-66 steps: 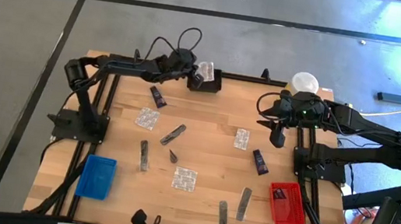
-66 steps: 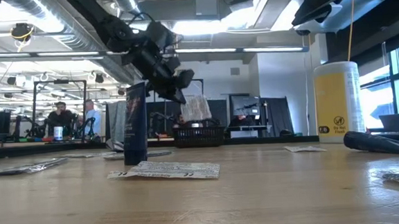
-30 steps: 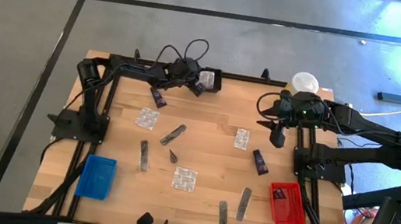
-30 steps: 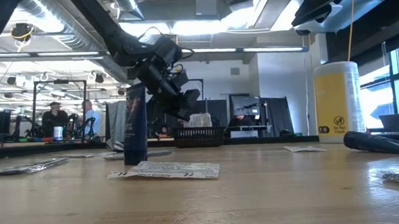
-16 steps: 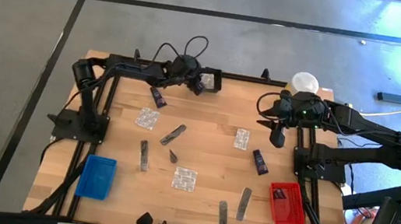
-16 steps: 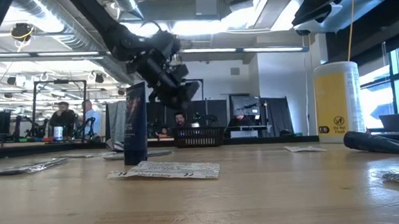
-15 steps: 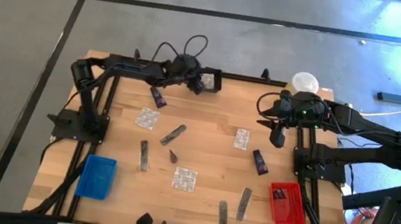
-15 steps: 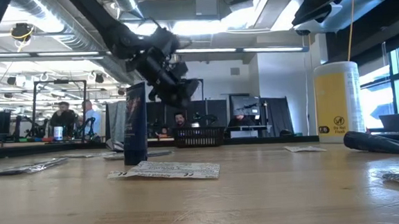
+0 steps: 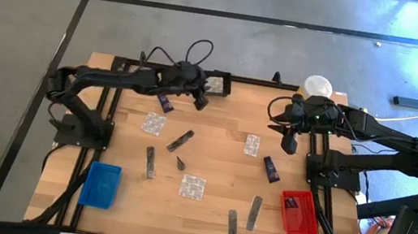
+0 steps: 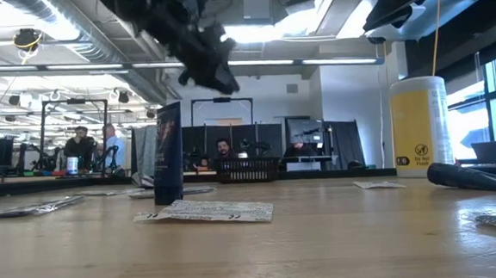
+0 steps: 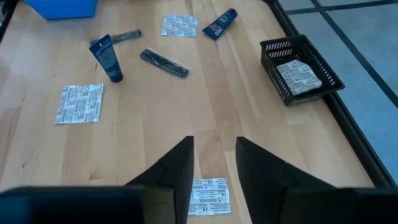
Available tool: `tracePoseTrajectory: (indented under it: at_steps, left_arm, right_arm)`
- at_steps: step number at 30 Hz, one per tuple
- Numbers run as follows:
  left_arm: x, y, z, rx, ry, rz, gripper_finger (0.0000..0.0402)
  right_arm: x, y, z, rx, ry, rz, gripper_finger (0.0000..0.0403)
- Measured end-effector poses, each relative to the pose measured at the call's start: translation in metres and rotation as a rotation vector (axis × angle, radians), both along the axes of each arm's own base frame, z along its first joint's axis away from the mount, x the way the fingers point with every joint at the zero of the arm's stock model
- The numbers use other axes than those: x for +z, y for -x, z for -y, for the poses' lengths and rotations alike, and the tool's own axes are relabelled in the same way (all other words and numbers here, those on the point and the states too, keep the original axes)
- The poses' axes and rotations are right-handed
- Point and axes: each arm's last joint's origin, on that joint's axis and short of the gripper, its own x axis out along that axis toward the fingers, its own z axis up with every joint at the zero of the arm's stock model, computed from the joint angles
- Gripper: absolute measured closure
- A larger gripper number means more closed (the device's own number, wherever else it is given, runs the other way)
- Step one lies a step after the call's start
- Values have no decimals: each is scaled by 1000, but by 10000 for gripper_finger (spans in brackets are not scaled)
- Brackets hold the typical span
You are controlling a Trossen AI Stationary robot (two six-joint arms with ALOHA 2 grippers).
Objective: Pick & Place Travel size toiletries
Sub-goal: Put the black comb into the blue bin
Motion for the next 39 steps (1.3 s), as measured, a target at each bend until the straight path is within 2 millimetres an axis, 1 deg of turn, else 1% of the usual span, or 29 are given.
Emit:
tracePoseTrajectory:
  at_steps: [2,6,9,12,16,19,24,28,33,39]
  left_arm:
    - [11,2,13,-12,-33,17,294]
    - [31,13,35,-14,-61,35,294]
    - [40,24,52,-15,-55,15,292]
    - [43,36,68,-3,-60,-40,294]
    - [42,46,89,21,-46,-108,297]
    - [38,53,104,40,3,-148,296]
    - [31,63,127,67,38,-210,296]
    - [28,71,145,68,73,-224,299]
    - [23,80,164,-3,90,-312,298]
    - [17,91,180,-129,122,-451,299]
  right_arm:
    - [0,0,0,0,0,0,287]
    - [0,0,0,0,0,0,292]
    - [0,0,0,0,0,0,295]
    - [0,0,0,0,0,0,298]
    - [0,0,0,0,0,0,300]
    - [0,0,0,0,0,0,299]
    - [0,0,0,0,0,0,289]
    - [0,0,0,0,0,0,279]
    - [0,0,0,0,0,0,268]
    - [0,0,0,1,0,0,257]
